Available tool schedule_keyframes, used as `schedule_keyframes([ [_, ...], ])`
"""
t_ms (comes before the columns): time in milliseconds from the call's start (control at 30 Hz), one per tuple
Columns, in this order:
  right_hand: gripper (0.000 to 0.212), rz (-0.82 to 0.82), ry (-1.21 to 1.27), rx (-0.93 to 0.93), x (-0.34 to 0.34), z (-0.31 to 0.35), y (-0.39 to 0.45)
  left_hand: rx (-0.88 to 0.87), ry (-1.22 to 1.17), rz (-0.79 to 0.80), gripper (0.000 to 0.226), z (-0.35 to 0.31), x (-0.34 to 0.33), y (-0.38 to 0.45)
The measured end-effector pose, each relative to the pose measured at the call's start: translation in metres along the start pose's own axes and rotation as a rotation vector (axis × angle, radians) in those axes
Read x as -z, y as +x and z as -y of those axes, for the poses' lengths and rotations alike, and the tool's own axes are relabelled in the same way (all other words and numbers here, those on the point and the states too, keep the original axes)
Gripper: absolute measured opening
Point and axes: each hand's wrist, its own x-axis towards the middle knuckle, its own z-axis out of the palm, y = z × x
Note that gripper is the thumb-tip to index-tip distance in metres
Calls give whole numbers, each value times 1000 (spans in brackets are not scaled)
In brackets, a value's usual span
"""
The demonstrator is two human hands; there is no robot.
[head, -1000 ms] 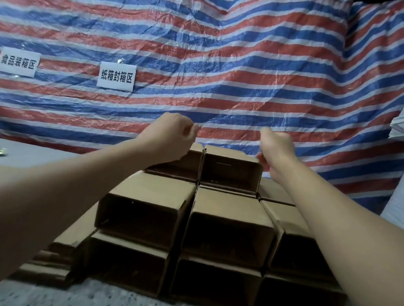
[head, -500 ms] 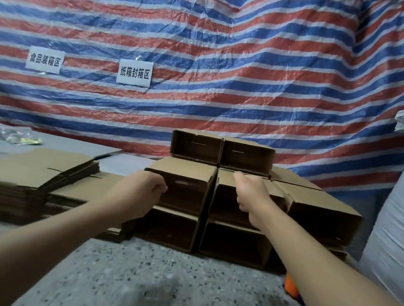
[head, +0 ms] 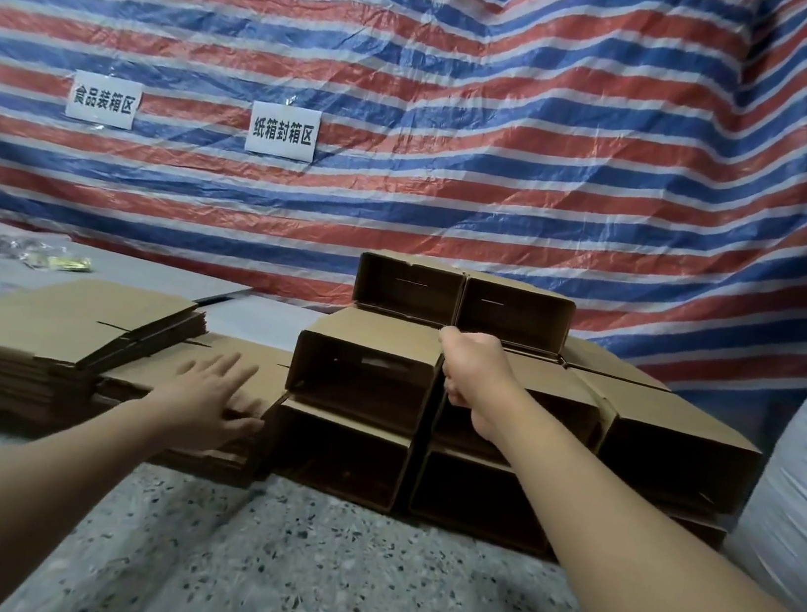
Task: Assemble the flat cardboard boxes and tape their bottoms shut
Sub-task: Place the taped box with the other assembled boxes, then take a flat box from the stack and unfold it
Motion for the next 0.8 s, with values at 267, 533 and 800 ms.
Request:
schedule_keyframes([
  [267, 40, 90, 47, 5, -20, -7, 5, -62, 96, 74, 78, -6, -23, 5],
  [533, 50, 154, 42, 32, -23, -9, 2, -46, 139, -192, 40, -12, -29, -11],
  [800, 49, 158, 19, 49, -19, -10, -2, -51, 57, -159, 24, -12, -14, -19],
])
